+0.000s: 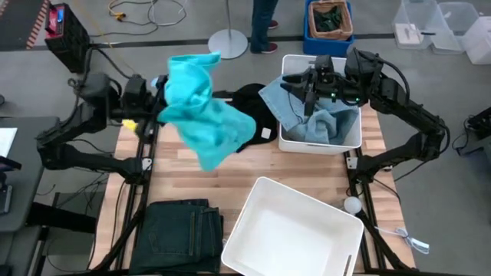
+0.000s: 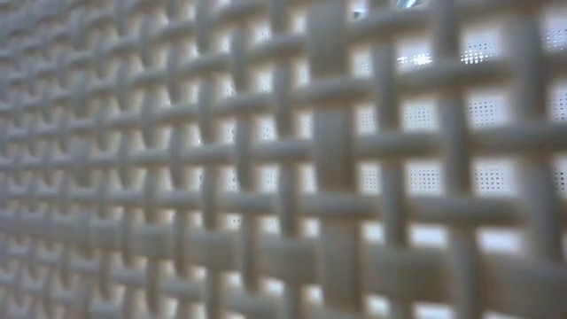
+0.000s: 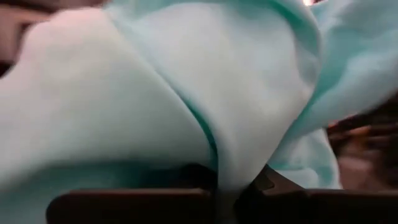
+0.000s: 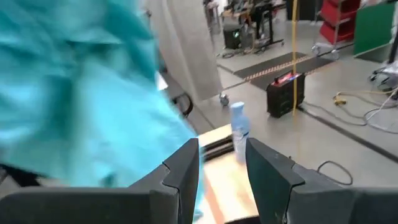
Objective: Sort clothes
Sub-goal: Put the blue shorts into the bottom white laundry bin
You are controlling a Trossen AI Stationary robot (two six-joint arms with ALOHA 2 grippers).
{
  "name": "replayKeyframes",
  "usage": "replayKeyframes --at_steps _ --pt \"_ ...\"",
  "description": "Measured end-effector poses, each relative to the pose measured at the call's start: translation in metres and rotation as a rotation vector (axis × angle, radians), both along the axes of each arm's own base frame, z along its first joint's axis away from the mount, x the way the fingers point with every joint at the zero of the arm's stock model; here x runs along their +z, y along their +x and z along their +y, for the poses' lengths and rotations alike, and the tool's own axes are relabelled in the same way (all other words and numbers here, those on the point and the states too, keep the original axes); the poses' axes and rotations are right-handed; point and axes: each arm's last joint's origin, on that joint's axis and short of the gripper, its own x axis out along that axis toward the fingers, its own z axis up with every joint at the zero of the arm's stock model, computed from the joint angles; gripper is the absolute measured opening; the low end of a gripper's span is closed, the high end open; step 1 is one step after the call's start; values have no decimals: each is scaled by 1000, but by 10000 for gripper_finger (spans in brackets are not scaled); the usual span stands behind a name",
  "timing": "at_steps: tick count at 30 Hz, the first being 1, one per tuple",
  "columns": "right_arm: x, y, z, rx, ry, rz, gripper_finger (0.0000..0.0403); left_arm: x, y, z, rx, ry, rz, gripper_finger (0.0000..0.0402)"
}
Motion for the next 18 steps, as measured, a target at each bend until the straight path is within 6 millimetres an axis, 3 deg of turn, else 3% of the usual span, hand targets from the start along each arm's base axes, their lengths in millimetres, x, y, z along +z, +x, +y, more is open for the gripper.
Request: replayKeyframes --at_steps 5,11,18 --pt "7 -3 -9 -42 -26 -71 148 6 20 -16 -198 6 -94 17" --pt "15 -8 -21 -97 -58 -143 148 2 69 -38 -403 2 -185 17" --pt "15 -12 -31 -142 -62 -145 148 -15 132 -42 -544 -119 -278 16"
